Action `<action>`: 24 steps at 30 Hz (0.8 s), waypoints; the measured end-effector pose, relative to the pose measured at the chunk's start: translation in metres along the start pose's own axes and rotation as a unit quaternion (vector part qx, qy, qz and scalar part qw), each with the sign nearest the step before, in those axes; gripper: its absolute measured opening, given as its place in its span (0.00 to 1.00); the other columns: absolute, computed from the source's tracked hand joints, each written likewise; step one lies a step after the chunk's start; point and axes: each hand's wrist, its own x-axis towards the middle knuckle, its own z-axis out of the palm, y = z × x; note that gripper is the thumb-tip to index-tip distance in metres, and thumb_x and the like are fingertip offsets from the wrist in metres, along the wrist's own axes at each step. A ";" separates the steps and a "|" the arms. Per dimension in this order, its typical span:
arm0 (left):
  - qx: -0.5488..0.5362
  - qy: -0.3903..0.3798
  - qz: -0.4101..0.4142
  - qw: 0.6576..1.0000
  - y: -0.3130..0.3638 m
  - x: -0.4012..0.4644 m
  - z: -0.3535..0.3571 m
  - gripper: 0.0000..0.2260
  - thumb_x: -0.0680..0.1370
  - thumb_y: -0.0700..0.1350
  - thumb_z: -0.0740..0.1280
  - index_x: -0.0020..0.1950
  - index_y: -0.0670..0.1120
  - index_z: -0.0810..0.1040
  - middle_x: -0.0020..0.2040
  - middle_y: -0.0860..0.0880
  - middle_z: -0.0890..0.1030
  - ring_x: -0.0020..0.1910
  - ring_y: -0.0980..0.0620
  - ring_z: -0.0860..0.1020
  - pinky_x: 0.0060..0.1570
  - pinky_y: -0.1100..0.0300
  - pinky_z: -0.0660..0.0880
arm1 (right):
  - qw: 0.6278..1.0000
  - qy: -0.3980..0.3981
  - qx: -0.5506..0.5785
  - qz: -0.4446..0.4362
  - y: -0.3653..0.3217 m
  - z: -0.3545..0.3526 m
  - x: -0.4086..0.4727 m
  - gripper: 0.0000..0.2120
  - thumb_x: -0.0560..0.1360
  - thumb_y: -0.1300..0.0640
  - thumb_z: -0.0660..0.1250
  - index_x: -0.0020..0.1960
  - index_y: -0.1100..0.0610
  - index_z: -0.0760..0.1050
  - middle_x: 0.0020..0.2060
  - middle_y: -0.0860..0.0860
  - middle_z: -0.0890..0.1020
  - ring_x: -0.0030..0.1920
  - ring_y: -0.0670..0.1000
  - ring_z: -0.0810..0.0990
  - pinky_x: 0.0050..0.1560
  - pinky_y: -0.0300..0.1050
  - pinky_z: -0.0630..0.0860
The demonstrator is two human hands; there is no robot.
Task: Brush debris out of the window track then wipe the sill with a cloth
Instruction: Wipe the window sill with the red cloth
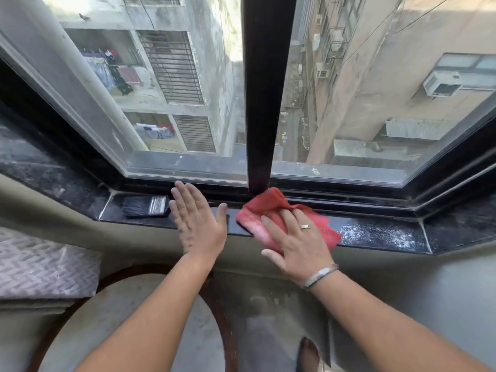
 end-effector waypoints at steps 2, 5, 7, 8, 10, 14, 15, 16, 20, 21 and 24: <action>0.012 -0.010 0.063 0.998 0.019 -0.007 0.007 0.41 0.79 0.65 0.45 0.77 0.39 0.29 0.77 0.38 0.30 0.78 0.41 0.32 0.74 0.50 0.27 | 0.996 0.002 -0.034 0.077 0.050 -0.002 -0.040 0.35 0.72 0.30 0.57 0.73 0.49 0.66 0.65 0.62 0.71 0.64 0.62 0.67 0.70 0.57 0.61; 0.012 -0.046 0.053 0.997 0.045 -0.014 0.020 0.44 0.79 0.64 0.49 0.74 0.39 0.23 0.74 0.38 0.24 0.77 0.40 0.29 0.75 0.47 0.30 | 0.970 -0.040 -0.086 0.222 0.110 -0.015 -0.087 0.41 0.69 0.27 0.56 0.74 0.49 0.63 0.64 0.63 0.70 0.62 0.66 0.69 0.65 0.61 0.68; 0.021 -0.041 0.044 0.998 0.049 -0.013 0.024 0.46 0.79 0.62 0.54 0.74 0.39 0.23 0.73 0.38 0.23 0.76 0.40 0.29 0.76 0.45 0.31 | 0.939 -0.068 -0.111 0.318 0.118 -0.022 -0.097 0.47 0.62 0.26 0.63 0.74 0.51 0.61 0.57 0.63 0.70 0.55 0.65 0.70 0.56 0.60 0.73; 0.025 -0.035 0.048 0.998 0.048 -0.012 0.026 0.47 0.79 0.62 0.56 0.74 0.38 0.24 0.73 0.37 0.23 0.76 0.39 0.29 0.76 0.45 0.31 | 0.927 -0.069 -0.114 0.351 0.113 -0.024 -0.096 0.51 0.59 0.25 0.65 0.73 0.53 0.62 0.55 0.63 0.70 0.54 0.64 0.70 0.54 0.59 0.72; 0.028 -0.022 0.061 0.998 0.045 -0.011 0.027 0.47 0.79 0.61 0.56 0.75 0.38 0.26 0.75 0.35 0.26 0.77 0.39 0.30 0.76 0.45 0.32 | 0.930 -0.040 -0.110 0.348 0.090 -0.021 -0.084 0.55 0.55 0.23 0.65 0.71 0.56 0.62 0.57 0.63 0.69 0.57 0.64 0.69 0.58 0.60 0.68; 0.028 -0.019 0.070 0.997 0.044 -0.010 0.026 0.46 0.78 0.59 0.57 0.76 0.38 0.28 0.78 0.31 0.36 0.79 0.36 0.37 0.77 0.43 0.38 | 0.979 -0.053 -0.061 0.190 0.014 -0.001 -0.037 0.56 0.57 0.20 0.58 0.77 0.48 0.51 0.71 0.65 0.62 0.71 0.67 0.61 0.72 0.64 0.54; 0.030 -0.021 0.074 0.997 0.043 -0.010 0.026 0.46 0.78 0.59 0.57 0.76 0.38 0.29 0.78 0.31 0.37 0.79 0.35 0.38 0.78 0.42 0.39 | 0.982 -0.062 -0.046 0.173 -0.003 0.004 -0.028 0.54 0.58 0.20 0.58 0.77 0.44 0.50 0.72 0.66 0.60 0.72 0.68 0.60 0.73 0.65 0.52; 0.029 -0.020 0.078 0.996 0.042 -0.010 0.026 0.46 0.77 0.59 0.57 0.76 0.38 0.29 0.78 0.30 0.38 0.79 0.35 0.39 0.77 0.42 0.39 | 0.982 -0.067 -0.035 0.173 -0.014 0.008 -0.022 0.52 0.58 0.21 0.59 0.77 0.42 0.51 0.73 0.66 0.60 0.72 0.68 0.60 0.73 0.66 0.50; 0.027 -0.016 0.085 0.996 0.039 -0.008 0.025 0.46 0.77 0.58 0.59 0.77 0.38 0.31 0.79 0.29 0.41 0.79 0.34 0.42 0.76 0.45 0.35 | 0.994 -0.026 -0.023 0.104 0.022 0.002 -0.039 0.47 0.65 0.25 0.59 0.77 0.47 0.55 0.76 0.54 0.62 0.66 0.62 0.68 0.68 0.60 0.62; 0.027 -0.019 0.086 0.996 0.039 -0.008 0.026 0.46 0.77 0.58 0.59 0.77 0.38 0.31 0.79 0.29 0.41 0.79 0.34 0.42 0.75 0.46 0.33 | 0.995 -0.017 -0.024 0.097 0.046 -0.003 -0.053 0.46 0.67 0.26 0.58 0.77 0.50 0.55 0.77 0.51 0.61 0.67 0.59 0.69 0.68 0.58 0.64; 0.028 -0.024 0.082 0.996 0.040 -0.007 0.026 0.45 0.77 0.58 0.59 0.78 0.37 0.32 0.78 0.29 0.41 0.79 0.33 0.42 0.75 0.45 0.34 | 0.983 -0.043 -0.053 0.168 0.120 -0.023 -0.098 0.44 0.70 0.27 0.54 0.77 0.52 0.55 0.74 0.52 0.66 0.66 0.59 0.71 0.67 0.56 0.67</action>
